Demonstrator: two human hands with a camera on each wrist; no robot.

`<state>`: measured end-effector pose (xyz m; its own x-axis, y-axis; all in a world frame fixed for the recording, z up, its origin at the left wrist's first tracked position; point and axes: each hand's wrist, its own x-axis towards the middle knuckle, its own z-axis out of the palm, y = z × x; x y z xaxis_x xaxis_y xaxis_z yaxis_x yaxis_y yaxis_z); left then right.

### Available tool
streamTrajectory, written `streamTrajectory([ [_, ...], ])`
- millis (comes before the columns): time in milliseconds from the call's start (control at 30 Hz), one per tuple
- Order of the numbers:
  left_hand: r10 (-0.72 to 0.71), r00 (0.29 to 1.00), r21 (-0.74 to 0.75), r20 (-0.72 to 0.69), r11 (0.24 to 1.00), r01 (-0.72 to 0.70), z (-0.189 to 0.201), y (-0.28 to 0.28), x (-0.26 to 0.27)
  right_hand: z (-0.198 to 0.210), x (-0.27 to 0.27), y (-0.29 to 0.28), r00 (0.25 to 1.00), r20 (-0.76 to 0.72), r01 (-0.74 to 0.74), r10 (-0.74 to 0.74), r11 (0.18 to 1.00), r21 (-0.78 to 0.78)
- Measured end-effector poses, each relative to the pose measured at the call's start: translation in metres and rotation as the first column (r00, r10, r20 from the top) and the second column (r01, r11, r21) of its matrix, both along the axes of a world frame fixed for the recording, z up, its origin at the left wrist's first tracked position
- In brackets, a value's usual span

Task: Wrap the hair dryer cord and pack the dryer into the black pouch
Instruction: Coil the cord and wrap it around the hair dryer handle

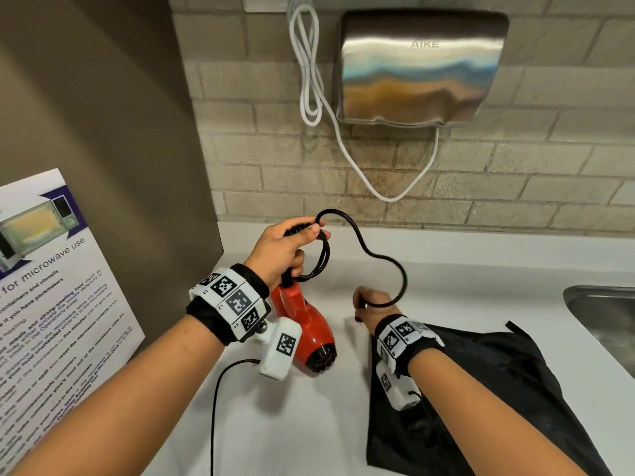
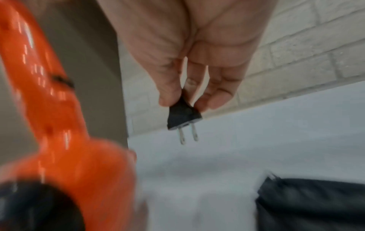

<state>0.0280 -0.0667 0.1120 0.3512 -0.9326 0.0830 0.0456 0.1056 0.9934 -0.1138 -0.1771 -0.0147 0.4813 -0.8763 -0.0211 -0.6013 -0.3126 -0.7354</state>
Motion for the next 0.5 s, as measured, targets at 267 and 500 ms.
streamTrajectory([
  [267,0.094,0.993,-0.001,-0.075,0.996,-0.094,-0.001,-0.01,-0.005,0.104,0.0,0.026,0.636,0.772,0.027,0.002,0.999,-0.025],
  [500,0.12,0.987,0.017,-0.104,0.993,-0.119,0.001,-0.008,-0.005,0.114,0.003,0.051,0.617,0.763,-0.022,0.193,0.973,-0.228],
])
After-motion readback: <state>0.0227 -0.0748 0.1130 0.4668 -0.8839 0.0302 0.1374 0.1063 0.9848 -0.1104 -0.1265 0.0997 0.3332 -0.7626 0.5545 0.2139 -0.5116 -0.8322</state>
